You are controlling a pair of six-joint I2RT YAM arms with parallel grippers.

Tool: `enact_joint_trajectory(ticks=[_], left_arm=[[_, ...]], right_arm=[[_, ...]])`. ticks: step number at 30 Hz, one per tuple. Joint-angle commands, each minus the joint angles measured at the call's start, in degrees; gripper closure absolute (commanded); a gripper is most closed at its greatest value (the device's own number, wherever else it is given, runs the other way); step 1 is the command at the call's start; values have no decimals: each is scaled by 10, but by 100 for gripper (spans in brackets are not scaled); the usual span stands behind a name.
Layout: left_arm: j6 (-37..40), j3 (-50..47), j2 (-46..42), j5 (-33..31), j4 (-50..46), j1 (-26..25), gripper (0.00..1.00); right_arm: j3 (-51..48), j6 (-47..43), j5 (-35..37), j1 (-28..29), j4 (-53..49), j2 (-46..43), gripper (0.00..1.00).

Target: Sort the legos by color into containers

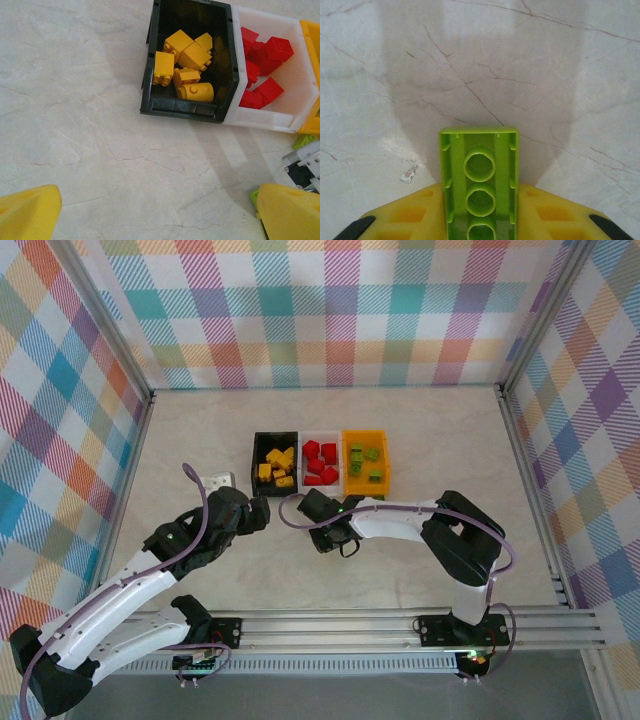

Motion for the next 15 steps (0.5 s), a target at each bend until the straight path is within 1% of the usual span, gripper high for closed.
enact_joint_trajectory(ticks=[1,4,10,13,15], left_arm=[[-1,0,-1,-16,-6,5,0],[-3,-3,1,-13,-1,5,0],[-4,-9,7,-7,11,5,0],[-5,-11,8,-6,19,6,0],[-9,-14,8,-5,22,5,0]], right_arm=[[-10,1,12,2,-27,11,69],[-21,7,20,0,-3,-13,70],[-54,21,46,-7,30,-93,71],[-62,26,59,-22,29,-139,71],[-57,23,58,-41,25,-166,71]])
